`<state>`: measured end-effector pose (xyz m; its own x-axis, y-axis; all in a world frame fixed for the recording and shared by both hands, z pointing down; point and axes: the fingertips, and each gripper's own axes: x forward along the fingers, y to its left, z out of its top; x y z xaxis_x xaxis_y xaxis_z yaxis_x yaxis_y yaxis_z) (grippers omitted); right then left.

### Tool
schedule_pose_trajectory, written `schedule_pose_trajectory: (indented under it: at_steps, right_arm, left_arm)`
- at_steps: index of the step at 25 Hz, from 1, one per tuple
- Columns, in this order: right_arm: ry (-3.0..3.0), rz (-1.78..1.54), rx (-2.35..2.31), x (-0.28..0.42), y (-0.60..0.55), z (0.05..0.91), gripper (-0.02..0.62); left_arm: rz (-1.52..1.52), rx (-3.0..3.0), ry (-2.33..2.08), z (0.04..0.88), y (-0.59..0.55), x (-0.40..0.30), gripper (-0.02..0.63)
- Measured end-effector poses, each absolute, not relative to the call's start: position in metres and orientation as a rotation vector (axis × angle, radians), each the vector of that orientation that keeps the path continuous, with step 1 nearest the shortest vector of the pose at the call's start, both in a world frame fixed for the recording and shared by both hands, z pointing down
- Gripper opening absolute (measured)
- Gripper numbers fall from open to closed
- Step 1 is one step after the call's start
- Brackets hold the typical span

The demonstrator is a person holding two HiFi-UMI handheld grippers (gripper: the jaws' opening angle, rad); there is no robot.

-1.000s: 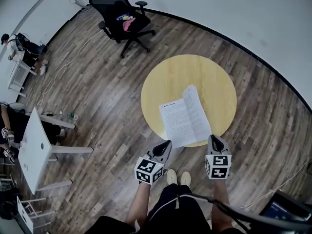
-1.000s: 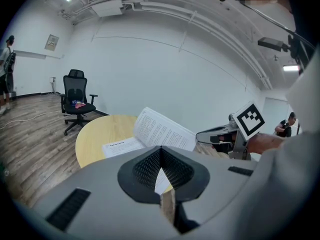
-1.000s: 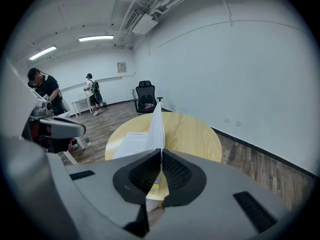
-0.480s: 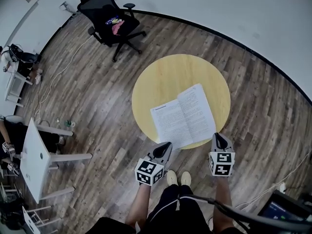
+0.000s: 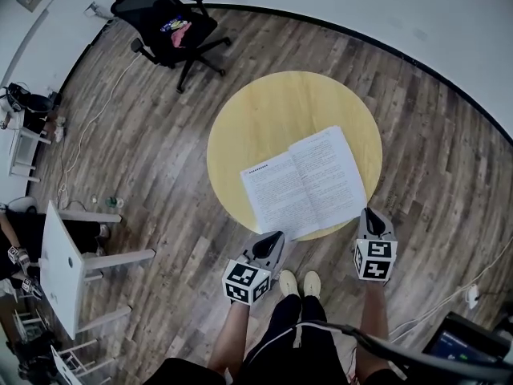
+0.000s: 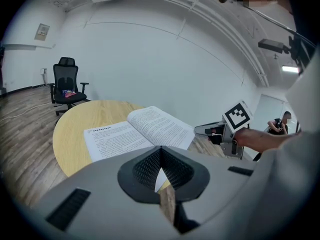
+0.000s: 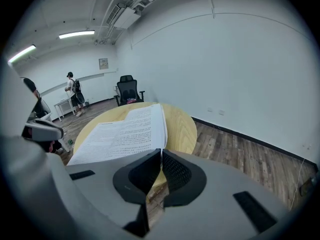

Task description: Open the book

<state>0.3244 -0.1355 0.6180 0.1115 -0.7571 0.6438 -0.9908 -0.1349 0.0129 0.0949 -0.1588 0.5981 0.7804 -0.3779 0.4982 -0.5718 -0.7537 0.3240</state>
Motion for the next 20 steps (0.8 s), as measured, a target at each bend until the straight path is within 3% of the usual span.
schedule_pose_trajectory:
  at_steps: [20]
  right_arm:
    - [-1.632,0.797,1.944,0.35,-0.141,0.693,0.017]
  left_arm:
    - [0.623,2.452,-0.685,0.647,-0.165,0.104,-0.002]
